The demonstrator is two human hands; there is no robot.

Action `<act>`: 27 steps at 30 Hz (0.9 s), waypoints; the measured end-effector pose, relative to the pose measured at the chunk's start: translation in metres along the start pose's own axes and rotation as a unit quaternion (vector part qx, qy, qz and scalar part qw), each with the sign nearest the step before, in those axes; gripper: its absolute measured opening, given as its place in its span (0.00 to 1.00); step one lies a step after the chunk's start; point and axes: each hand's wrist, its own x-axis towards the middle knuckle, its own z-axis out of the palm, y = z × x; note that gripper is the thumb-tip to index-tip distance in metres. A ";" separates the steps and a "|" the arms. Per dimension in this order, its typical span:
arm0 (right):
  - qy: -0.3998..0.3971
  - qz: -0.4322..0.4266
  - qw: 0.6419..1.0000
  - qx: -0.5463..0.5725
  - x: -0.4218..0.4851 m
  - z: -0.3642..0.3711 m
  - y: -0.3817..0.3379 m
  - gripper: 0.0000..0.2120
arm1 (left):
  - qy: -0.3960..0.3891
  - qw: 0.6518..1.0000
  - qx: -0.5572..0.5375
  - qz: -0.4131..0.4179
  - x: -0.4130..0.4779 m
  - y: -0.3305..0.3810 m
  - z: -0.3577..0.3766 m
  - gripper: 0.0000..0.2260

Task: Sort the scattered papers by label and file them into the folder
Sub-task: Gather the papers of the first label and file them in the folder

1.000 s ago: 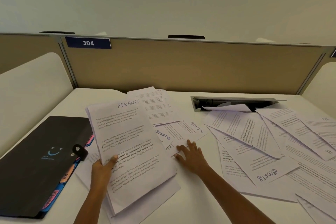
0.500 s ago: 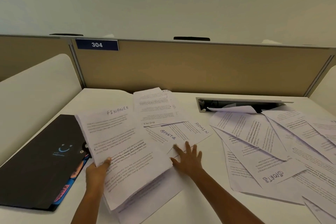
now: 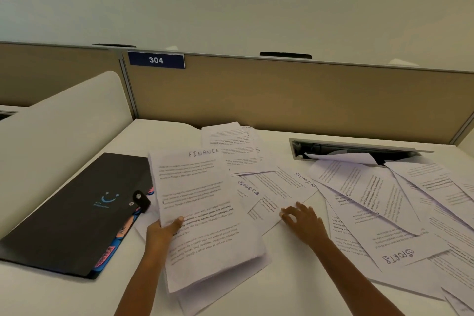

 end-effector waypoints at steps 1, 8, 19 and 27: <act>-0.003 0.007 1.000 0.019 -0.001 -0.006 0.001 0.27 | -0.014 1.000 0.000 0.001 -0.001 -0.001 0.002 0.16; -0.019 0.015 0.932 0.362 -0.026 -0.018 -0.030 0.22 | -0.126 0.992 -0.015 -0.003 -0.014 -0.003 0.026 0.12; 0.062 0.060 0.855 0.512 -0.039 -0.004 -0.029 0.06 | -0.103 0.994 -0.038 -0.021 -0.020 -0.006 0.043 0.10; 0.070 0.095 0.857 0.501 -0.041 -0.003 0.001 0.04 | -0.061 0.998 0.016 -0.012 -0.007 -0.014 0.045 0.07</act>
